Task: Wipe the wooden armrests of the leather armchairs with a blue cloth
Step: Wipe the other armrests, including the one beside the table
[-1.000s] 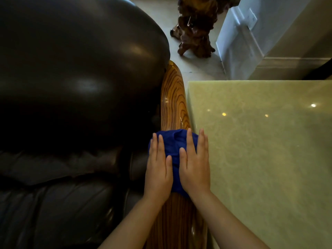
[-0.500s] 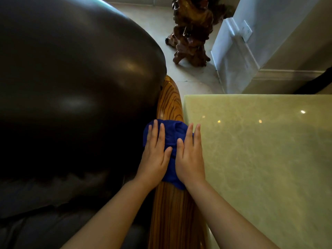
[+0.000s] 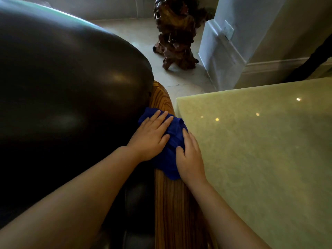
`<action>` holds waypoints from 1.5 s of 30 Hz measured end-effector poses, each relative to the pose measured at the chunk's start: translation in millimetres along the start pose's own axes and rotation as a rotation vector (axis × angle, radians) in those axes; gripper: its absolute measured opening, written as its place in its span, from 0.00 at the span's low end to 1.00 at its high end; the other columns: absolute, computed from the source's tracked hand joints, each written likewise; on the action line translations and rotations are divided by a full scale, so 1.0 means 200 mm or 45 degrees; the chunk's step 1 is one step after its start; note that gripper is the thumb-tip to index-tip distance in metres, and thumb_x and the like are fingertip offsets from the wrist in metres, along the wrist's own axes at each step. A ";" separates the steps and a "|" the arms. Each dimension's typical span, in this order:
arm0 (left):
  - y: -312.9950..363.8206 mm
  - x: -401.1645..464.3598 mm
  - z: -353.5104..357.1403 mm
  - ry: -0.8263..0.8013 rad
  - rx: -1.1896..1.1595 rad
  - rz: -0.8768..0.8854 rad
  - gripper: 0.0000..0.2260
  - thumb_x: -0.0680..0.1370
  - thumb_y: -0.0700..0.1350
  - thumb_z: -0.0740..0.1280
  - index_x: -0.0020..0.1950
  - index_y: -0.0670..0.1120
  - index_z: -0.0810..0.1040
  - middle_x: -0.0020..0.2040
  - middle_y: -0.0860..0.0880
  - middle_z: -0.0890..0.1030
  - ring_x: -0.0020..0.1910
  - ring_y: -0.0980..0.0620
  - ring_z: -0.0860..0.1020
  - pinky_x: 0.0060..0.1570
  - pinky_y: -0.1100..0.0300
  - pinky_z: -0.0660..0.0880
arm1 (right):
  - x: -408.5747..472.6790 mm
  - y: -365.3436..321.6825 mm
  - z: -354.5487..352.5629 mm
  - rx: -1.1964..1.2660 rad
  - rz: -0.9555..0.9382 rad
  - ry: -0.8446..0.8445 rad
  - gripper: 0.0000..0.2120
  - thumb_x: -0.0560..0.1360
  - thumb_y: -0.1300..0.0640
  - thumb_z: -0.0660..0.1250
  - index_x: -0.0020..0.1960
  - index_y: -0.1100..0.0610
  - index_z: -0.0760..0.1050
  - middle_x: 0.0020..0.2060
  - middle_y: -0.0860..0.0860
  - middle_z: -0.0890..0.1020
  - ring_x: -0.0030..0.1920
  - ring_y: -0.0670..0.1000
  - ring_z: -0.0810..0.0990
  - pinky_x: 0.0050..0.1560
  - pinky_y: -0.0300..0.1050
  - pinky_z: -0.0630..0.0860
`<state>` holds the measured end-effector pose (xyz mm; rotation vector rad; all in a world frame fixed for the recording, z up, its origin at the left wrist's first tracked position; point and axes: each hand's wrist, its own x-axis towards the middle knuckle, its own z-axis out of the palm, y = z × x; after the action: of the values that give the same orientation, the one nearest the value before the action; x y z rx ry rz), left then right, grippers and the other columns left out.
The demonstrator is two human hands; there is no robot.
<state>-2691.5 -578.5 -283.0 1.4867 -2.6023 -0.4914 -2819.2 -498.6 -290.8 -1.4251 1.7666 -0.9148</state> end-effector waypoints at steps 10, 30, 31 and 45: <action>0.17 0.21 0.02 -0.157 0.131 0.311 0.22 0.75 0.49 0.49 0.66 0.49 0.71 0.68 0.49 0.72 0.69 0.51 0.61 0.70 0.53 0.46 | -0.04 0.09 -0.15 0.337 0.289 -0.197 0.16 0.74 0.54 0.64 0.62 0.50 0.72 0.54 0.48 0.80 0.55 0.49 0.77 0.58 0.54 0.75; 0.25 -0.03 -0.23 -0.763 0.231 0.346 0.31 0.73 0.46 0.68 0.72 0.54 0.58 0.74 0.54 0.60 0.74 0.54 0.51 0.73 0.50 0.47 | -0.29 0.12 -0.24 -0.004 0.228 -0.057 0.22 0.72 0.53 0.69 0.65 0.52 0.72 0.59 0.51 0.80 0.58 0.51 0.77 0.54 0.37 0.70; 0.26 -0.08 -0.22 -0.714 0.202 0.343 0.30 0.73 0.44 0.68 0.72 0.53 0.59 0.74 0.54 0.61 0.74 0.54 0.52 0.73 0.52 0.47 | -0.32 0.12 -0.25 -0.040 0.222 -0.047 0.21 0.72 0.54 0.69 0.64 0.52 0.73 0.58 0.51 0.80 0.58 0.51 0.77 0.53 0.36 0.69; 0.69 -0.59 -0.10 -0.537 0.115 0.266 0.16 0.74 0.46 0.64 0.61 0.53 0.74 0.57 0.51 0.79 0.57 0.52 0.75 0.52 0.54 0.74 | -0.72 0.04 -0.67 -0.309 0.237 -0.429 0.13 0.67 0.62 0.64 0.49 0.52 0.80 0.44 0.52 0.84 0.42 0.48 0.79 0.31 0.30 0.68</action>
<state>-2739.2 -416.6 -210.3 1.2207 -3.0948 -0.7406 -2912.8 -341.1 -216.4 -1.4360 1.7548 -0.3473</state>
